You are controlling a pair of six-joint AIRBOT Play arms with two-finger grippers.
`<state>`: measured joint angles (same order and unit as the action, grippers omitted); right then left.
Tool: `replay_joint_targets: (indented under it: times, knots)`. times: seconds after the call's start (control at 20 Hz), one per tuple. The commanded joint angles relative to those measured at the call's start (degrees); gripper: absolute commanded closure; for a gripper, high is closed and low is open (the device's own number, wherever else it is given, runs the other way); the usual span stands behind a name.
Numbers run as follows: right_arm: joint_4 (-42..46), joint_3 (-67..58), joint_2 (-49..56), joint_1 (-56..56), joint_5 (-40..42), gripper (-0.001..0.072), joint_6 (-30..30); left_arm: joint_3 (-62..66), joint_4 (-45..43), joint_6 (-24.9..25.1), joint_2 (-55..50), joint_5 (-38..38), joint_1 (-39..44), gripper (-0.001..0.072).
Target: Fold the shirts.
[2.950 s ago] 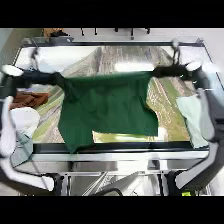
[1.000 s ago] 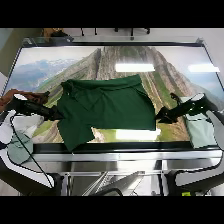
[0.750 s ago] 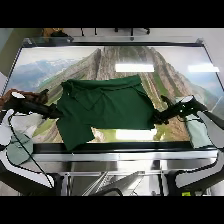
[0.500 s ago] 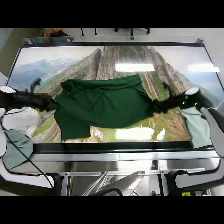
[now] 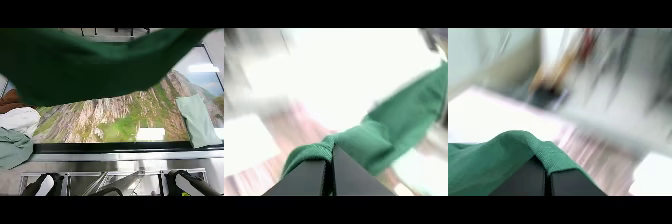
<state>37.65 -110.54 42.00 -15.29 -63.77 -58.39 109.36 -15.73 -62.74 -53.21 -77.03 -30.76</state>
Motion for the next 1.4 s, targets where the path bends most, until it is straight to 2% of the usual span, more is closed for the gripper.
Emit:
replay_joint_targets:
  times: [0.0, 0.1, 0.25, 0.35, 0.45, 0.55, 0.7, 0.75, 0.85, 0.95, 1.05, 1.2, 1.35]
  knots:
    - [7.6, -5.6, -7.6, -1.3, 8.1, 0.0683, 0.1, 8.4, -0.9, -4.8, 10.9, 7.4, -11.2, 0.0686]
    - [12.1, -5.6, -8.0, -1.3, 7.7, 0.0683, -0.9, 6.2, -3.8, -7.2, 13.8, 5.0, -16.2, 0.0686]
    - [12.6, -3.5, -3.8, -1.3, 1.5, 0.0685, -4.0, -7.3, -3.7, -7.5, 15.8, 3.1, -15.8, 0.0686]
    - [9.4, 1.7, 1.3, -1.3, -4.1, 0.0685, -4.2, -20.4, -3.7, -3.3, 15.4, 2.3, -12.6, 0.0685]
    - [6.0, 10.3, 6.4, -1.0, -5.9, 0.0686, -3.8, -32.5, -3.9, 2.6, 11.7, 2.7, -5.2, 0.0685]
    - [5.8, 20.7, 11.6, -0.3, -3.1, 0.0685, -2.5, -42.4, -6.9, 8.5, 4.7, 8.1, 4.5, 0.0685]
    - [5.5, 34.2, 20.5, -0.3, 5.9, 0.0686, 0.9, -49.0, -13.4, 12.6, -11.6, 22.1, 16.4, 0.0685]
    - [4.6, 36.1, 24.5, -0.3, 8.6, 0.0686, 2.4, -48.2, -14.4, 13.7, -18.9, 25.2, 18.6, 0.0685]
    - [-0.4, 36.3, 33.8, -0.3, 12.2, 0.0686, 6.2, -42.2, -15.3, 13.9, -33.4, 26.2, 20.5, 0.0685]
    - [-9.7, 33.3, 42.5, -0.3, 15.5, 0.0686, 11.4, -32.1, -15.2, 13.6, -46.1, 23.0, 20.8, 0.0685]
    - [-16.0, 25.8, 50.9, -0.3, 15.2, 0.0686, 12.6, -19.3, -15.2, 10.2, -56.9, 18.3, 20.8, 0.0685]
    - [-17.3, 14.4, 58.4, -0.3, 12.3, 0.0686, 10.8, -4.2, -19.3, 3.8, -65.5, 13.4, 20.8, 0.0686]
    - [-17.1, 10.6, 58.1, -0.8, 9.0, 0.0686, 10.2, 3.5, -27.3, -1.2, -66.6, 9.7, 20.8, 0.0686]
